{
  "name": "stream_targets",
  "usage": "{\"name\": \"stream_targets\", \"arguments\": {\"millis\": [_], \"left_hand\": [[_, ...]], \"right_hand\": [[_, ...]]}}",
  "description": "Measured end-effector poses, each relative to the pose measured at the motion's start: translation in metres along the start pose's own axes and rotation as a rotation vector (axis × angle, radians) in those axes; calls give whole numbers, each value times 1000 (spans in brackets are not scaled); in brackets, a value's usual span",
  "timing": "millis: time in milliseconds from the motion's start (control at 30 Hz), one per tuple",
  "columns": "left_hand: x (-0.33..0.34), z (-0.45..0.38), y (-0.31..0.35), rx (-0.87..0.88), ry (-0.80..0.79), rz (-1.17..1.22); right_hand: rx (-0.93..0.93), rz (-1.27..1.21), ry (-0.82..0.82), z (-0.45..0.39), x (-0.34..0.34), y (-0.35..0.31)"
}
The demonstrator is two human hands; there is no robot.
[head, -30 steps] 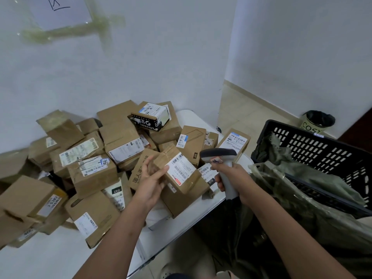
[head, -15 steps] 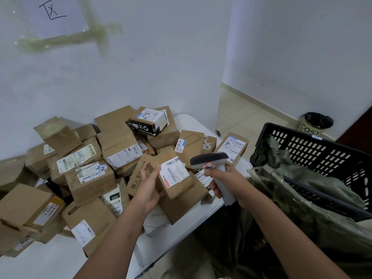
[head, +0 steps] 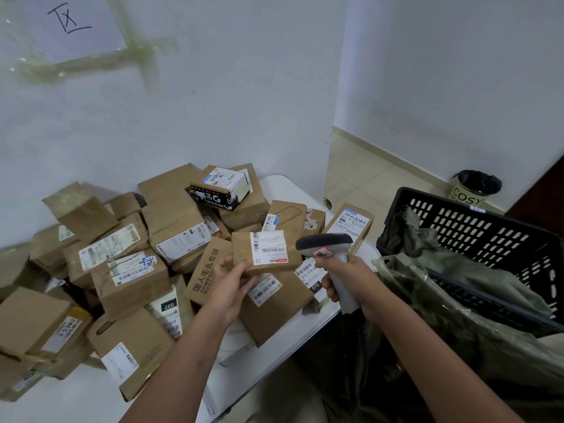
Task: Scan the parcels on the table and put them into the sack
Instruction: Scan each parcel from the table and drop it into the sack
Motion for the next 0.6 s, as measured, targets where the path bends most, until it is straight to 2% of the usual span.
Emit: {"name": "stream_targets", "arguments": {"millis": [367,600], "left_hand": [[25,8,-2,2,-105,62],[27,6,-3,-1,-105,102]], "right_hand": [[-36,-23,-34,6,9,-15],[-57,-14,-30,9,8,-20]]}}
Point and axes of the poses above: each hand's wrist, its own z-axis away from the middle knuckle, its own x-axis out of the palm, y = z × x, the point moved 6 cm from there along -z, towards the middle knuckle, and after that the axes turned 11 degrees about -y, right-handed, at the moved point
